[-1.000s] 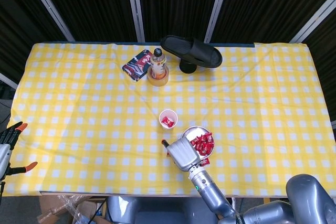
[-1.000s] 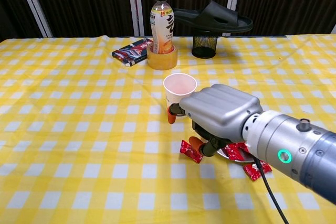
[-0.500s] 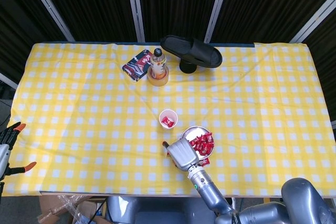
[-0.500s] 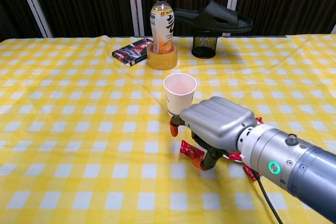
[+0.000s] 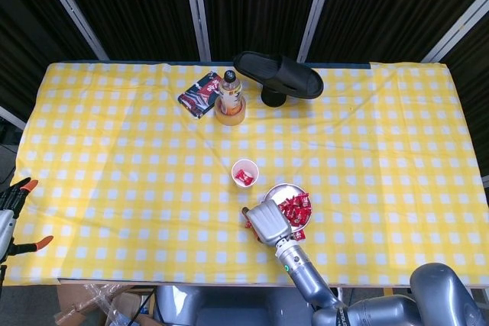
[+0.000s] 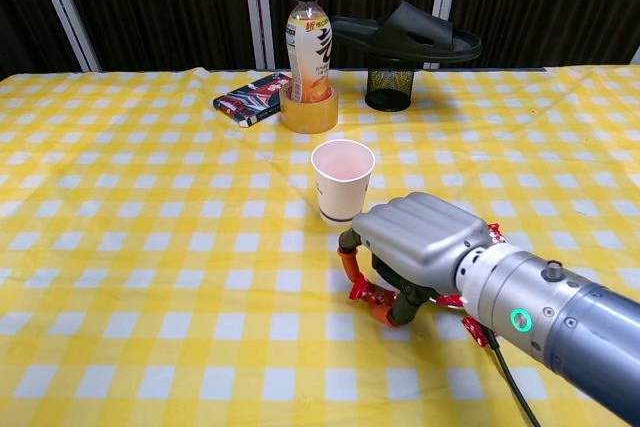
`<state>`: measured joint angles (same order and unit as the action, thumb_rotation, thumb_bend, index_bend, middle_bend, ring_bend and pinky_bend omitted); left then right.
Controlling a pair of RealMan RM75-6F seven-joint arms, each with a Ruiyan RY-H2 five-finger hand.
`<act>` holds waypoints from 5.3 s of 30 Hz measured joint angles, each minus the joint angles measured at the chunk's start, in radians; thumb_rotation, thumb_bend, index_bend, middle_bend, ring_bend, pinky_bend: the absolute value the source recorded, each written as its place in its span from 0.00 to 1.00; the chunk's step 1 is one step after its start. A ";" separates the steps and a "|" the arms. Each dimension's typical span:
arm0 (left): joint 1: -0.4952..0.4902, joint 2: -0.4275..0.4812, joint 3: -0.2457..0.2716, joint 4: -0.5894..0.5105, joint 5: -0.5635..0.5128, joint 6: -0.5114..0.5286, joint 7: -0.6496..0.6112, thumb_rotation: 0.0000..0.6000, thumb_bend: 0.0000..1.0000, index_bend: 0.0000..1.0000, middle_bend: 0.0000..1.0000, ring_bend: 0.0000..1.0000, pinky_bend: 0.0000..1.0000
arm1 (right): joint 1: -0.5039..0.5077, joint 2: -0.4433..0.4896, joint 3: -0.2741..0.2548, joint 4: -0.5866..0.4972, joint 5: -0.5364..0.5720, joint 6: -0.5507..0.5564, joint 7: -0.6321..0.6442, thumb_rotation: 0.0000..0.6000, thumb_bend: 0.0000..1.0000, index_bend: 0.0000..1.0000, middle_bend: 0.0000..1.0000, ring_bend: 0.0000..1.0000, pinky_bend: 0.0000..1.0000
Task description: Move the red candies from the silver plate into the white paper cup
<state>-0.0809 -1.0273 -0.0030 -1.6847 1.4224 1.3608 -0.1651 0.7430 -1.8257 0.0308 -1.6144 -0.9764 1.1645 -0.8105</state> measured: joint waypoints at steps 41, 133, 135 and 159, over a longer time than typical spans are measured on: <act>-0.010 0.007 0.001 -0.006 -0.004 -0.028 -0.008 1.00 0.02 0.00 0.00 0.00 0.00 | 0.123 0.136 0.292 -0.088 0.091 -0.033 -0.024 1.00 0.50 0.57 0.84 0.95 1.00; 0.005 -0.007 -0.009 -0.016 -0.017 0.002 0.024 1.00 0.02 0.00 0.00 0.00 0.00 | -0.115 0.373 -0.162 -0.135 -0.374 -0.116 -0.037 1.00 0.31 0.34 0.81 0.95 1.00; 0.005 -0.007 -0.010 -0.016 -0.018 0.002 0.023 1.00 0.02 0.00 0.00 0.00 0.00 | -0.116 0.373 -0.164 -0.135 -0.376 -0.122 -0.034 1.00 0.31 0.34 0.81 0.95 1.00; 0.006 -0.008 -0.012 -0.017 -0.020 0.003 0.025 1.00 0.03 0.00 0.00 0.00 0.00 | -0.148 0.361 -0.152 -0.157 -0.404 -0.125 -0.073 1.00 0.31 0.25 0.81 0.95 1.00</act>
<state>-0.0751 -1.0353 -0.0152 -1.7015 1.4020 1.3635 -0.1400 0.5951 -1.4648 -0.1211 -1.7717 -1.3804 1.0392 -0.8833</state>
